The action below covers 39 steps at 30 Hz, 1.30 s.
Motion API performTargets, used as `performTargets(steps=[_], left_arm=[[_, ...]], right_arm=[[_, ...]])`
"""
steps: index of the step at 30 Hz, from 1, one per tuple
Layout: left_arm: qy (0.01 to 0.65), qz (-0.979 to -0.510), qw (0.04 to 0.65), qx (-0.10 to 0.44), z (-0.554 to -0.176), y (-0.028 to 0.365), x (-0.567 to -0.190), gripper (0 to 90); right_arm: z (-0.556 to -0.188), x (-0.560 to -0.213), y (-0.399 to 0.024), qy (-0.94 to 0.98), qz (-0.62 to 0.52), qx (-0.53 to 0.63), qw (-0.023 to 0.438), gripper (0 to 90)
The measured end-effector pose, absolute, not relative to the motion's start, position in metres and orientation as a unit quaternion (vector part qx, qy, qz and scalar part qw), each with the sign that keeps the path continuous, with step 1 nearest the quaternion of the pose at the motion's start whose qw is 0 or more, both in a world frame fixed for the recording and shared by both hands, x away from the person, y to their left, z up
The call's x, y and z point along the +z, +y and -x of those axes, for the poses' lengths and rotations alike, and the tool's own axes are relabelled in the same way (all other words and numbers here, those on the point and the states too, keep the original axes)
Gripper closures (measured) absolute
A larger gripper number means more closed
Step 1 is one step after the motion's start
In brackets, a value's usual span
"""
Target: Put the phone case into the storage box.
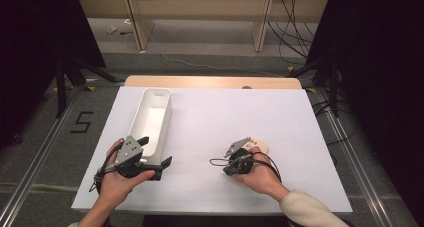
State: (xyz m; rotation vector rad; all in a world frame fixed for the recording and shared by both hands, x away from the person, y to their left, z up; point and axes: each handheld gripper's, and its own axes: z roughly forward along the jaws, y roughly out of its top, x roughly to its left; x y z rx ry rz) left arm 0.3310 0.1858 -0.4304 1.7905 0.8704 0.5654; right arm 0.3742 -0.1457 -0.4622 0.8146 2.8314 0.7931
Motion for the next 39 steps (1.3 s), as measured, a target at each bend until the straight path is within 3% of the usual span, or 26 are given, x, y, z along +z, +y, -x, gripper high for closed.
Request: performTargets(steps=[10, 20, 39], left_arm=[[0.360, -0.745, 0.511, 0.234, -0.331, 0.184, -0.430, 0.0], [0.360, -0.744, 0.512, 0.234, -0.331, 0.185, -0.430, 0.0], [0.360, -0.745, 0.511, 0.234, -0.331, 0.184, -0.430, 0.0]], right_arm=[[-0.365, -0.458, -0.165, 0.923, -0.276, 0.264, 0.039, 90.0], [-0.377, -0.463, -0.145, 0.920, -0.277, 0.273, 0.050, 90.0], [-0.379, -0.466, -0.146, 0.927, -0.282, 0.245, 0.045, 90.0]])
